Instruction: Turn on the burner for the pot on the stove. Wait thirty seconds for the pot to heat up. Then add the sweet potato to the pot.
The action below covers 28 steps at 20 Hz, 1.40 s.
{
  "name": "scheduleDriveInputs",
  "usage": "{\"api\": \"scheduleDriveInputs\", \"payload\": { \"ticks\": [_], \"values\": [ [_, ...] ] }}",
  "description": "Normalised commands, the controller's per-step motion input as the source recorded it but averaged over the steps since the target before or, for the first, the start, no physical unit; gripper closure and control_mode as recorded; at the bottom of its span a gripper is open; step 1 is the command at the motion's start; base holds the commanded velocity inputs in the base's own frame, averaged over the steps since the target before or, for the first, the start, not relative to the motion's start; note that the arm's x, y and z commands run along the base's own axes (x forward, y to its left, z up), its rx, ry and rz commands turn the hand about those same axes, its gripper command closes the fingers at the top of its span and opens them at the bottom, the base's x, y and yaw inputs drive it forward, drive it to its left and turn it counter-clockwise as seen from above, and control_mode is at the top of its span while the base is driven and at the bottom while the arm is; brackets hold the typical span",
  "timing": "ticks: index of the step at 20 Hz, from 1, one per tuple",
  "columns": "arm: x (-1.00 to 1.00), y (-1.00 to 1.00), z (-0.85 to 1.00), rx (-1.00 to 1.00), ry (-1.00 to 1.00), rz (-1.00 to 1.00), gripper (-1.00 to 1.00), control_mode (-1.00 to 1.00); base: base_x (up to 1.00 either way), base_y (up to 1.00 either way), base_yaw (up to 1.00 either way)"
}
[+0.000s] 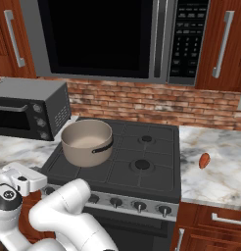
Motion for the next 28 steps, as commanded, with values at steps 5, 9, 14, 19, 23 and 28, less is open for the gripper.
{"api": "scheduleDriveInputs", "payload": {
  "ticks": [5,9,14,19,23,28],
  "values": [
    [0.0,0.0,0.0,0.0,0.0,0.0,1.0,-1.0,0.0,0.0,0.0],
    [0.0,0.0,0.0,0.0,0.0,0.0,1.0,-1.0,0.0,0.0,0.0],
    [0.0,0.0,0.0,0.0,0.0,0.0,1.0,-1.0,0.0,0.0,0.0],
    [0.0,0.0,0.0,0.0,0.0,0.0,1.0,-1.0,0.0,0.0,0.0],
    [0.0,0.0,0.0,0.0,0.0,0.0,1.0,-1.0,0.0,0.0,0.0],
    [0.0,0.0,0.0,0.0,0.0,0.0,1.0,-1.0,0.0,0.0,0.0]
  ]
}}
